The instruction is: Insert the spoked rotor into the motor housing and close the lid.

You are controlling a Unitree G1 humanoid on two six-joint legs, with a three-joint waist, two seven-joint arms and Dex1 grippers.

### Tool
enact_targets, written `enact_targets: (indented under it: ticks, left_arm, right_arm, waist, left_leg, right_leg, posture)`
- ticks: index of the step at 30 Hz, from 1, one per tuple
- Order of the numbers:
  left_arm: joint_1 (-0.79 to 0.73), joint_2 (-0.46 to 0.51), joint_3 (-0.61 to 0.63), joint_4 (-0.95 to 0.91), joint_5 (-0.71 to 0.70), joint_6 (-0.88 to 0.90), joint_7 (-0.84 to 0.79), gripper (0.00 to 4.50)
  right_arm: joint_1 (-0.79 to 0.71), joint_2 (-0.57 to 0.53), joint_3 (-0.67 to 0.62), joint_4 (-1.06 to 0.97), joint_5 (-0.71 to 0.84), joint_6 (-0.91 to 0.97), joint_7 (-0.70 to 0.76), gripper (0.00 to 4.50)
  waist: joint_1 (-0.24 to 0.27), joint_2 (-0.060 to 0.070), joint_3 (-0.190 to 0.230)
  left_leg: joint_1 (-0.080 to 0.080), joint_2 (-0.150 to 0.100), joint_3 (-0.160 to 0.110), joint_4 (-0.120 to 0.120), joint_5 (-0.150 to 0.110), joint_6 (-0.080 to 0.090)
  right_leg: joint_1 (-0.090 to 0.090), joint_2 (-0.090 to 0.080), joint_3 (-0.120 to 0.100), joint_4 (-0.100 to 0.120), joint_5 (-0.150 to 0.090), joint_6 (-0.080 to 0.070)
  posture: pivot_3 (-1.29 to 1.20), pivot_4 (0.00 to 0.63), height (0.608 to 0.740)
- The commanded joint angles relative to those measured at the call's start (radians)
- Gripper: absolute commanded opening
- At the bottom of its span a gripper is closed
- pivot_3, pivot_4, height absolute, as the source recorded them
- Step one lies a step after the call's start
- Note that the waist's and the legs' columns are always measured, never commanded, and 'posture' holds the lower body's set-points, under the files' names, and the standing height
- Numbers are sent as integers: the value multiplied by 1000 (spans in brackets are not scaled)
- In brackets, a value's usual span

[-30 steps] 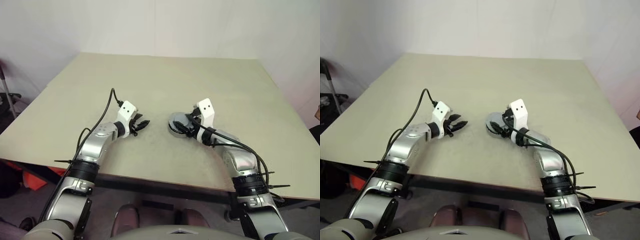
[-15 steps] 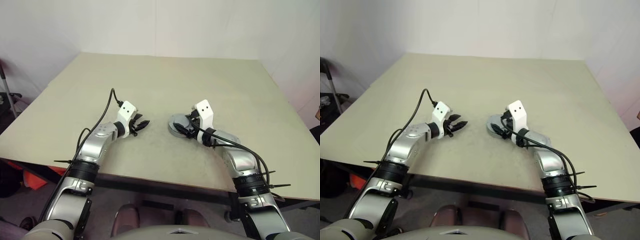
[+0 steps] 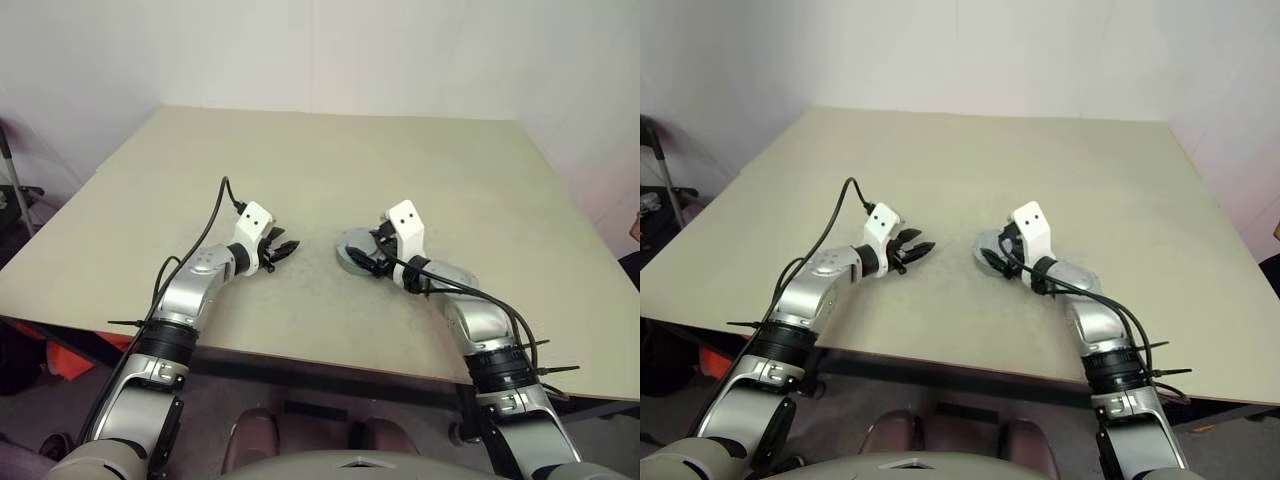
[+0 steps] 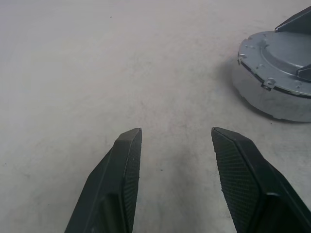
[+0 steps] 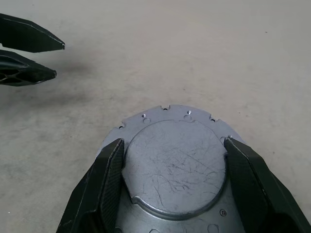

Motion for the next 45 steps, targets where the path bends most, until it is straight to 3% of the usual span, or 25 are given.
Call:
enact_targets:
  ticks: [1, 10, 25, 31, 34, 39, 45]
  left_arm:
    - [-6, 6, 11, -36, 0, -7, 6, 2428]
    - [-3, 5, 12, -38, -2, -7, 9, 2428]
    - [-8, 4, 14, -36, -4, -4, 9, 2428]
    - [-24, -66, 27, -83, -84, 90, 8, 2428]
    - [-47, -113, 51, -71, -120, 129, 26, 1794]
    - [-98, -156, 87, -7, -168, 174, 30, 98]
    - [-166, -199, 110, 115, -197, 182, 23, 44]
  right_arm:
    - [-2, -9, 5, 36, -31, 22, -21, 3166]
    - [11, -36, 29, 41, -29, 79, 1, 3166]
    - [16, -43, 57, 19, -33, 123, 23, 3166]
    - [11, -44, 63, 38, -46, 115, 12, 3166]
    - [13, -42, 64, 35, -48, 114, 8, 3166]
    - [21, -44, 64, 28, -47, 110, 2, 3166]
    - [27, -46, 57, 17, -45, 112, -6, 3166]
  waist:
    - [0, 0, 0]
    - [0, 0, 0]
    - [1, -1, -1]
    - [1, -2, -1]
    - [1, -2, -1]
    - [-1, -2, -2]
    - [1, -3, -2]
  left_leg:
    - [1, 0, 0, 0, 0, 0]
    - [13, 0, 0, 0, -2, 4]
    - [12, -1, 0, -2, -5, 8]
    - [14, -1, 0, -1, -5, 8]
    - [14, -1, 0, -1, -5, 8]
    - [14, -1, 0, -2, -5, 8]
    - [14, -2, 0, -2, -5, 8]
  right_leg:
    - [1, 0, 0, 0, 0, 1]
    - [12, 0, 0, -1, -4, 7]
    - [12, -1, 0, -2, -7, 8]
    - [13, -1, 1, -2, -7, 8]
    - [13, -2, 1, -2, -7, 8]
    - [13, -1, 1, -3, -7, 9]
    - [13, -2, 1, -3, -7, 9]
  posture:
    - [0, 0, 740]
    - [0, 0, 740]
    - [0, 0, 740]
    - [0, 0, 740]
    - [0, 0, 740]
    - [0, 0, 740]
    - [0, 0, 740]
